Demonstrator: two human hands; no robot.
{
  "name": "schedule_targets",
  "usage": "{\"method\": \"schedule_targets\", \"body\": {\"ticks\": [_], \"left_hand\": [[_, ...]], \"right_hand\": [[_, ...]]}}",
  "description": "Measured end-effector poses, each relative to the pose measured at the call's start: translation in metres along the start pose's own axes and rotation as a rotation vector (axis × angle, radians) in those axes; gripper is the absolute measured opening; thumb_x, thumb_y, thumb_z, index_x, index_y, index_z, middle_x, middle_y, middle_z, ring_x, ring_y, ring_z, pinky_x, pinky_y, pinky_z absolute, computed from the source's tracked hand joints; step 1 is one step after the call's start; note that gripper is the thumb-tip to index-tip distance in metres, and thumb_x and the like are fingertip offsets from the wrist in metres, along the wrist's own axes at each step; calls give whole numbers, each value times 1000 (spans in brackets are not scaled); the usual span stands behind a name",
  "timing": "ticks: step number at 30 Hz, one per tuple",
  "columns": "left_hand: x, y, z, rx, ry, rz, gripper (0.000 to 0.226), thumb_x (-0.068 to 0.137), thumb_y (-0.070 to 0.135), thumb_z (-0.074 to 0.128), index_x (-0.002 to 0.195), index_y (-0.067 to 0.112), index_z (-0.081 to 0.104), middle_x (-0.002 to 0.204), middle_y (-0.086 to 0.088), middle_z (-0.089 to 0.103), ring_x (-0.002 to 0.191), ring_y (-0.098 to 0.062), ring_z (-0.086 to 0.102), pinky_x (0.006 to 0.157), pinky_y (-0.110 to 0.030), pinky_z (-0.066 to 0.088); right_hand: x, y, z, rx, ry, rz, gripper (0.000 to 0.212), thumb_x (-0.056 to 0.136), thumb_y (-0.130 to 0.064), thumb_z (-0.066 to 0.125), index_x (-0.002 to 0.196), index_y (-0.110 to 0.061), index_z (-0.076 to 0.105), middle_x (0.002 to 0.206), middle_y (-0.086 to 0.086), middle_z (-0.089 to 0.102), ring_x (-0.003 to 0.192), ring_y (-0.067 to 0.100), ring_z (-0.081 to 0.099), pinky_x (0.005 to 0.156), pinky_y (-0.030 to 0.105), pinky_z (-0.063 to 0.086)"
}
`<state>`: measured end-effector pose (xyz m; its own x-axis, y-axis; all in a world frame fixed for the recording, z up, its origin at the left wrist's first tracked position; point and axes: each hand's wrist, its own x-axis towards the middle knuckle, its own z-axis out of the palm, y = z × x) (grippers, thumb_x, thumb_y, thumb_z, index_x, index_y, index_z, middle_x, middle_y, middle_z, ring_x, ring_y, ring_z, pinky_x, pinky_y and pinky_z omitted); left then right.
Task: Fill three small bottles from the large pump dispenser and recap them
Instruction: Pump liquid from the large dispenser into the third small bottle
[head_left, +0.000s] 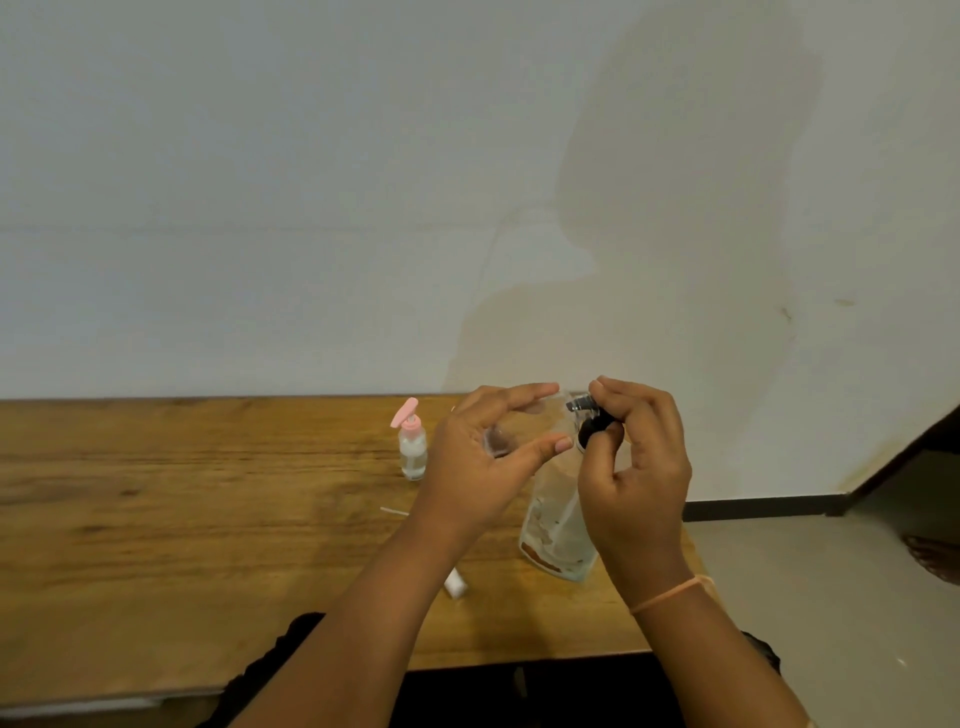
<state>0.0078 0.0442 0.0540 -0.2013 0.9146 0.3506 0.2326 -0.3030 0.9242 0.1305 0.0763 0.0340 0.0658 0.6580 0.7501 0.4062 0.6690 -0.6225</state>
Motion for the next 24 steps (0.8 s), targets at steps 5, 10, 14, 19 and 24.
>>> {"method": "schedule_targets", "body": {"ticks": [5, 10, 14, 19, 24], "left_hand": [[2, 7, -1, -22, 11, 46, 42, 70, 13, 80, 103, 33, 64, 99, 6, 64, 94, 8, 58, 70, -5, 45], [2, 9, -3, -24, 9, 62, 41, 71, 13, 79, 103, 33, 64, 102, 6, 64, 90, 5, 59, 70, -5, 46], [1, 3, 1, -3, 22, 15, 41, 70, 17, 80, 104, 35, 65, 103, 7, 66, 83, -19, 59, 72, -8, 49], [-1, 3, 0, 14, 8, 37, 42, 70, 18, 80, 103, 38, 63, 101, 10, 66, 89, -2, 59, 71, -8, 48], [0, 7, -2, 6, 27, 78, 41, 70, 20, 79, 103, 37, 62, 103, 10, 65, 90, -3, 60, 71, -5, 46]], "right_hand": [[4, -11, -3, 75, 47, 17, 34, 84, -9, 40, 105, -5, 65, 103, 6, 57, 101, -5, 54, 85, 6, 43], [5, -13, -4, -4, 17, -22, 35, 84, -7, 40, 105, 2, 66, 104, 5, 57, 98, 7, 56, 84, 3, 41], [1, 0, -2, -41, -20, -39, 33, 83, 3, 42, 109, 3, 63, 108, 5, 53, 103, 19, 58, 91, 12, 44], [0, -3, -3, -3, -12, -28, 35, 82, -5, 38, 106, -2, 64, 107, 5, 54, 104, 13, 57, 90, 11, 44], [6, -13, -2, 25, 60, -19, 33, 84, -8, 40, 101, -1, 67, 102, 3, 57, 99, -5, 53, 85, 6, 42]]}}
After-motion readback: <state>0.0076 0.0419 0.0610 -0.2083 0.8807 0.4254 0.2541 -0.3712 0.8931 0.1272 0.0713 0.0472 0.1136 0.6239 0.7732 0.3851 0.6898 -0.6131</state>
